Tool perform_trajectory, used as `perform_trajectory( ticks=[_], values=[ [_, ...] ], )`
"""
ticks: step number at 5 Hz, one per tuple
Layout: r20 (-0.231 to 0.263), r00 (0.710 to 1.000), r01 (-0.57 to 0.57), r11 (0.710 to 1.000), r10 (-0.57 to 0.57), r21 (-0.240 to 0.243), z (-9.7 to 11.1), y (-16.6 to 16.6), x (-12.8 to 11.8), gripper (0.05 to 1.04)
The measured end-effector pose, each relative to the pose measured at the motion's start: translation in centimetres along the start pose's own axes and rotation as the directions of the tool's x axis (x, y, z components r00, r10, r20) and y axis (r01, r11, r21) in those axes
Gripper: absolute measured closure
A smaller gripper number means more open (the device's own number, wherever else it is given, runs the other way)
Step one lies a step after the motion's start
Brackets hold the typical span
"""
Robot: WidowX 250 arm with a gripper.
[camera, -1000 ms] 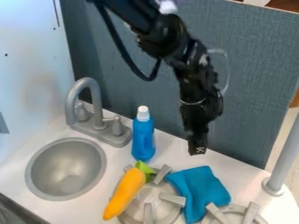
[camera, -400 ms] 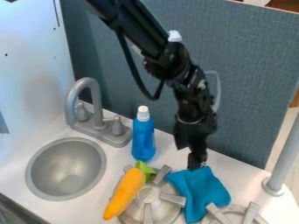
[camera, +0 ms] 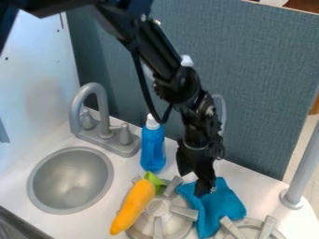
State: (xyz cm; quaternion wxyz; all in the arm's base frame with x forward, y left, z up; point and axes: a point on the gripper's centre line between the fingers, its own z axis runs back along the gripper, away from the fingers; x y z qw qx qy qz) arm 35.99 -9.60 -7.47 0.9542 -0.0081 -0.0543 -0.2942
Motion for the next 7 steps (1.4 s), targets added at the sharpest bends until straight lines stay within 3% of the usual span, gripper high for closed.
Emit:
perform_trajectory(
  ticks=[2, 4, 5, 7],
  values=[
    [0.039, 0.999, 0.014, 0.998, -0.011, -0.059, -1.4, -2.8, 1.1, 0.082],
    [0.033, 0.998, 0.046, 0.999, -0.045, -0.029, -2.5, -3.6, 2.3, 0.083],
    [-0.014, 0.999, 0.049, 0.999, -0.049, -0.018, -4.3, -3.2, 2.0, 0.083],
    [-0.033, 0.999, 0.017, 1.000, -0.016, 0.010, -4.7, -2.2, 3.6, 0.083]
  ],
)
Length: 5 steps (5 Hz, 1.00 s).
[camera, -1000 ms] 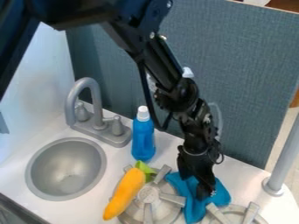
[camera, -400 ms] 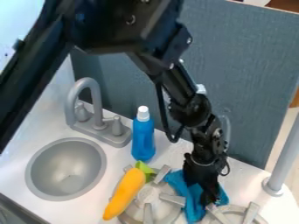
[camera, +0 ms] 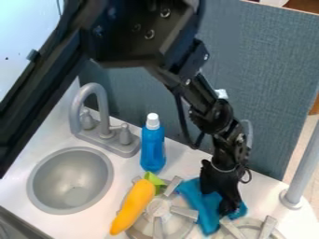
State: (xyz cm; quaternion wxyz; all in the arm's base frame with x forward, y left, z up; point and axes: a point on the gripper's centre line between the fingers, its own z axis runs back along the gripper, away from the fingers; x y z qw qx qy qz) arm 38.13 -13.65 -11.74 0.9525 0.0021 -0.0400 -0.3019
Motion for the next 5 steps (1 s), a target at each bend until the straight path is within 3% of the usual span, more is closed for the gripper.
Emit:
perform_trajectory(
  ticks=[2, 5],
  values=[
    [0.025, 0.996, -0.090, 0.996, 0.089, 0.027, -0.3, 3.3, 2.2, 0.083],
    [0.028, 0.981, -0.193, 0.979, 0.192, 0.062, -0.5, 7.4, 3.1, 0.083]
  ],
)
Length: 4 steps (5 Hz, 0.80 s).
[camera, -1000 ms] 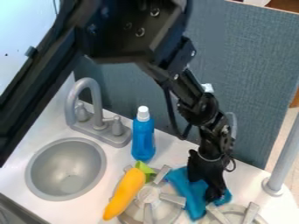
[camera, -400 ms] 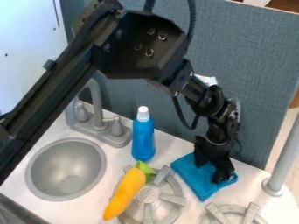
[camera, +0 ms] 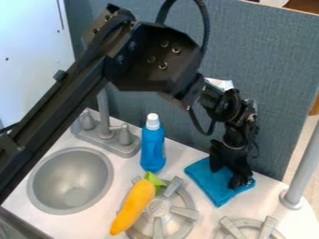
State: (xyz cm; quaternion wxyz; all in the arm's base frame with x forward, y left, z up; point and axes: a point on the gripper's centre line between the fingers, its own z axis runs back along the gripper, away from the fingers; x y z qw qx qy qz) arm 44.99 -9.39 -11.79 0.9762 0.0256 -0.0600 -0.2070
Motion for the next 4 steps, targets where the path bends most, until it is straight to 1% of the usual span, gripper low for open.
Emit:
perform_trajectory(
  ticks=[1, 2, 4],
  values=[
    [0.010, 1.000, -0.016, 1.000, 0.016, -0.017, 0.1, -0.4, -0.7, 0.083],
    [-0.012, 1.000, 0.008, 0.999, -0.009, -0.045, 0.3, -1.2, -2.9, 0.083],
    [-0.028, 0.998, 0.059, 0.994, -0.062, -0.090, 0.7, -2.6, -6.2, 0.083]
  ],
)
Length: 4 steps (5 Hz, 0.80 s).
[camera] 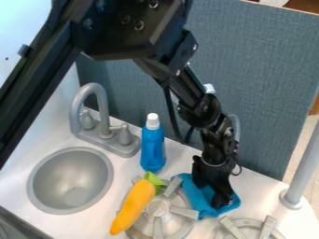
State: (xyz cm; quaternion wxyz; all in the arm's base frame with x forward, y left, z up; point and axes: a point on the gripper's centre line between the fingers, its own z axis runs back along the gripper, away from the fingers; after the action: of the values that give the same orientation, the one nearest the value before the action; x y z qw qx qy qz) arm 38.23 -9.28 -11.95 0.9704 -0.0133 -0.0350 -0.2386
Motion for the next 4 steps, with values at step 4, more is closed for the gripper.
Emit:
perform_trajectory(
  ticks=[4],
  values=[
    [0.061, 0.998, -0.026, 0.998, 0.023, 0.061, -0.4, 2.4, 6.1, 0.083]
  ],
)
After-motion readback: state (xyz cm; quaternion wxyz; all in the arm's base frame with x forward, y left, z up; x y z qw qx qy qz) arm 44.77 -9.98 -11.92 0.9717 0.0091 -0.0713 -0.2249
